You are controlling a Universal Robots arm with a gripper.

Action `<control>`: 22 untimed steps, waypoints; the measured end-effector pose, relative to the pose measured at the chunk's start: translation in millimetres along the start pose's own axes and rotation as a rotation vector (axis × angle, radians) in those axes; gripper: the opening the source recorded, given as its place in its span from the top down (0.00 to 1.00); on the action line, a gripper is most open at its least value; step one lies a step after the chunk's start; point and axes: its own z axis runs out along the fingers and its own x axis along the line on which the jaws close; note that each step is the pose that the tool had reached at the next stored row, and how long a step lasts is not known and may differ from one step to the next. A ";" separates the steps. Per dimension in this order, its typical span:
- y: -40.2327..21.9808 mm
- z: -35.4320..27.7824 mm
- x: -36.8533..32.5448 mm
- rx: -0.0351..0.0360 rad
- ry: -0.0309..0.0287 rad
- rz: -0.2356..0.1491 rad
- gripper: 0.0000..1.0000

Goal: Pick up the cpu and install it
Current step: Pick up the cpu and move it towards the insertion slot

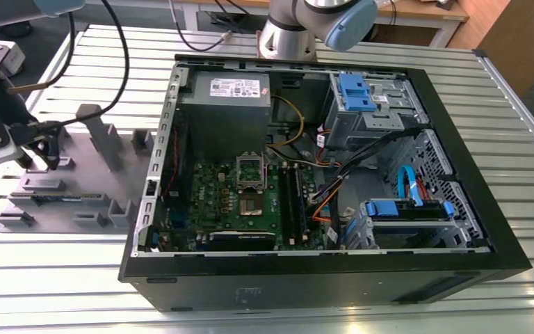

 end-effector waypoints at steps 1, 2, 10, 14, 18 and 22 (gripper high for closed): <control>0.0 -0.3 0.0 0.0001 0.0001 0.000 0.53; 0.0 -0.6 0.0 0.0001 0.0001 0.000 0.53; 0.1 -2.6 0.1 0.0004 0.0005 0.000 0.53; 0.3 -5.2 0.1 0.0002 0.0002 0.000 0.53; 0.4 -6.7 0.1 0.0000 -0.0001 0.000 0.53; 0.5 -8.8 0.2 0.0001 0.0002 0.000 0.53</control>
